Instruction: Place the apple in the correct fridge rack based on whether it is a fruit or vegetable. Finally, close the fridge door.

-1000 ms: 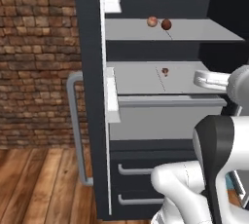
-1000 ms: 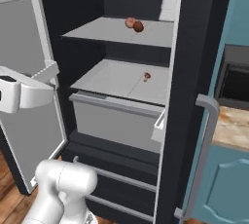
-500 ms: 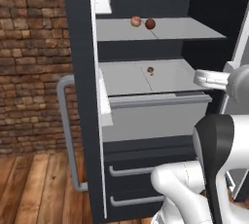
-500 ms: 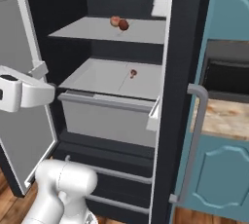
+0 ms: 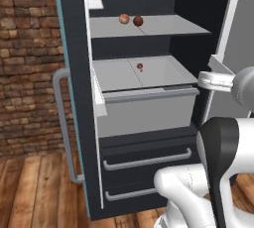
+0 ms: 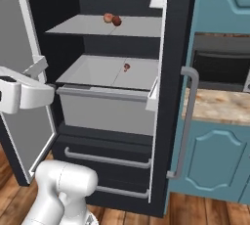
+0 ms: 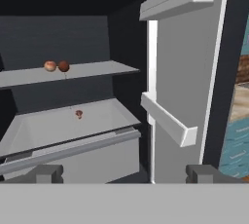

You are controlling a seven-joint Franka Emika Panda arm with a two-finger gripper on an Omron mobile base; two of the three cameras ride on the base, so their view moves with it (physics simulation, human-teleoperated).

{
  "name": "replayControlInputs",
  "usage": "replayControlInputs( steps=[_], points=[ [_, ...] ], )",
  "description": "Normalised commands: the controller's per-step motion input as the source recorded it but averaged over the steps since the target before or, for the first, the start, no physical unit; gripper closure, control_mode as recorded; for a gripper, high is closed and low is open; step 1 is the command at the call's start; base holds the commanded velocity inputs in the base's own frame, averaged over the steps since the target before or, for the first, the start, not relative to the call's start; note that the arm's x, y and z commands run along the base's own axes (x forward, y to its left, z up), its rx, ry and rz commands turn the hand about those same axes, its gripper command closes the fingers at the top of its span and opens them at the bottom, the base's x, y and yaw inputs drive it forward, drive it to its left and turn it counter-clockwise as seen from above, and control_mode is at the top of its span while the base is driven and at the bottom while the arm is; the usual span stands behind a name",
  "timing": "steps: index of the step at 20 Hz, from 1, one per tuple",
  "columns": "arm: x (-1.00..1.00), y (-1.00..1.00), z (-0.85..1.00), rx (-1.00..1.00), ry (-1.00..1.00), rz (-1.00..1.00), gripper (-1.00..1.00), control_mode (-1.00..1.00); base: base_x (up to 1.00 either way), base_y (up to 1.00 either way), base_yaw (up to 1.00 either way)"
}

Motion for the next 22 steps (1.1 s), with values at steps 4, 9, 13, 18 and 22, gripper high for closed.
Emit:
replayControlInputs(
  steps=[4, 9, 13, 18, 22],
  points=[
    [0.00, 0.00, 0.00, 0.00, 0.00, 0.00, -1.00, 1.00, -0.03, 0.07, -0.05],
    [0.00, 0.00, 0.00, 0.00, 0.00, 0.00, -1.00, 1.00, -0.06, 0.00, 0.00],
    [0.00, 0.00, 0.00, 0.00, 0.00, 0.00, -1.00, 1.00, -0.17, 0.00, 0.00],
    [0.00, 0.00, 0.00, 0.00, 0.00, 0.00, -1.00, 1.00, -0.04, 0.00, 0.00],
    [-0.38, 0.05, 0.00, 0.00, -0.08, 0.00, -1.00, -1.00, 0.00, 0.00, 0.00]
  ],
)
